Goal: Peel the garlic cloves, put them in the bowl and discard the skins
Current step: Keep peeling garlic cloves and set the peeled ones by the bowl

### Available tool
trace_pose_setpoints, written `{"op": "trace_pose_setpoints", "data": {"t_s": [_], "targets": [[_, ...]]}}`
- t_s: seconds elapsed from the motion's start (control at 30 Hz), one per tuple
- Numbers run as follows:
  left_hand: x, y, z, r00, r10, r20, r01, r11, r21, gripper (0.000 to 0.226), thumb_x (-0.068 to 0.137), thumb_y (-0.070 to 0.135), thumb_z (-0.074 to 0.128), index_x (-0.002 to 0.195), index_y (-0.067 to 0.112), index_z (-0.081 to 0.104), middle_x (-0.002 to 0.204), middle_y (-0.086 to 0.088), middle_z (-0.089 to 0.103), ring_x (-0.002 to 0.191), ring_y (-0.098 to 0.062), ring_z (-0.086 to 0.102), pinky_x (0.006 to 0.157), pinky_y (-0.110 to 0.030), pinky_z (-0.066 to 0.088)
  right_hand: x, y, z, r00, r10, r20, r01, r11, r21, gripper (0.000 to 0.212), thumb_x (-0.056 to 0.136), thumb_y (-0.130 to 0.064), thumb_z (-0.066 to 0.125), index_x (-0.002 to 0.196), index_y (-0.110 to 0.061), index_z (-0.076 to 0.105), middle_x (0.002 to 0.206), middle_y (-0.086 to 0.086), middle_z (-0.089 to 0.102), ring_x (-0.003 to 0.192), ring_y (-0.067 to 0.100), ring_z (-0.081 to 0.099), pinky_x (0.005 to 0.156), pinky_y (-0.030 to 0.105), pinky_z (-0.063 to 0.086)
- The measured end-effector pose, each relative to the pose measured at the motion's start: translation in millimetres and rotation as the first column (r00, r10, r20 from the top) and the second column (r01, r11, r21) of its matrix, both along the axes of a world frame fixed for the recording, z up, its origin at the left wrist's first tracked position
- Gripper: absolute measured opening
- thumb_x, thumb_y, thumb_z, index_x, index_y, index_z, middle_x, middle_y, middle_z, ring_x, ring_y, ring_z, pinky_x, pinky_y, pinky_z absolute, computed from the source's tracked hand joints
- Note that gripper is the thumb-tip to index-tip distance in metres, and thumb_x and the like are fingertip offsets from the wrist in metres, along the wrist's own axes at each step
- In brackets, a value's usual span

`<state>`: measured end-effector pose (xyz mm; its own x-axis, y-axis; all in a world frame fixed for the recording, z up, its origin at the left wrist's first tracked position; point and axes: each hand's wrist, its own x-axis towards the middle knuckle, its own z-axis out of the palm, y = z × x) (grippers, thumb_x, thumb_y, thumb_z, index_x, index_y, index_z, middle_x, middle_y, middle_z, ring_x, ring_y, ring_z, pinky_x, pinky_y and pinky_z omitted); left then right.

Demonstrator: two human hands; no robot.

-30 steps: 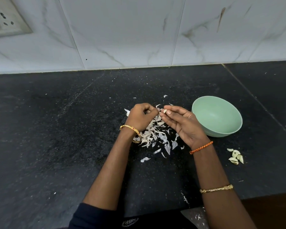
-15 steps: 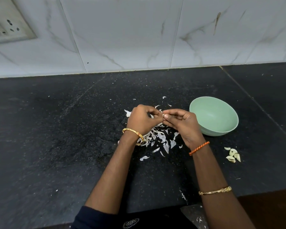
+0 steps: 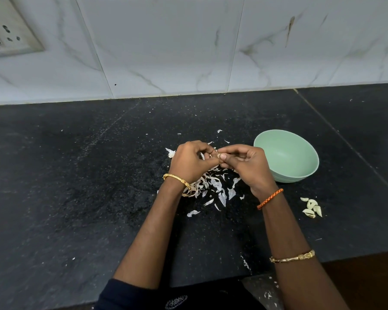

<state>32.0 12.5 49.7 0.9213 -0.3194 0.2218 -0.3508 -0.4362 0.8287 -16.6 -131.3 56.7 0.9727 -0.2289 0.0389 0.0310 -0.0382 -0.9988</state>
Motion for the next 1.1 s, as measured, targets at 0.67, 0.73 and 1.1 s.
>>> {"op": "trace_pose_setpoints", "data": {"t_s": [0.67,0.73,1.1], "targets": [[15.7,3.5,-4.5,0.989,-0.12,-0.086,0.102,0.975,-0.196,0.01,0.08,0.013,0.073,0.077,0.022,0.073,0.066,0.009,0.062,0.042,-0.007,0.028,0.042,-0.019,0.024,5.9,-6.4,-6.1,0.996,0.078,-0.038,-0.064,0.958,0.279,0.023,0.074,0.003,0.069,0.097,-0.002,0.07,0.088,0.011,0.074,0.087,0.02,0.072,0.077,0.023,0.057],[15.0,3.0,-3.9,0.99,-0.115,-0.079,0.098,0.977,-0.188,0.011,0.079,0.014,0.074,0.075,0.025,0.072,0.064,0.01,0.06,0.042,-0.007,0.028,0.042,-0.019,0.025,5.9,-7.7,-7.1,0.997,0.072,-0.041,-0.06,0.965,0.254,0.021,0.075,0.005,0.069,0.095,-0.002,0.071,0.087,0.011,0.074,0.086,0.02,0.072,0.076,0.023,0.057],[13.1,2.7,-3.9,0.995,-0.101,0.01,0.101,0.995,-0.022,0.004,0.081,0.017,0.074,0.083,0.014,0.075,0.067,0.013,0.056,0.051,0.006,0.046,0.051,-0.009,0.03,4.9,-5.6,-5.0,1.0,0.022,-0.009,-0.021,0.996,0.086,0.017,0.076,0.006,0.072,0.087,-0.006,0.072,0.078,0.007,0.074,0.075,0.017,0.072,0.069,0.02,0.057]]}}
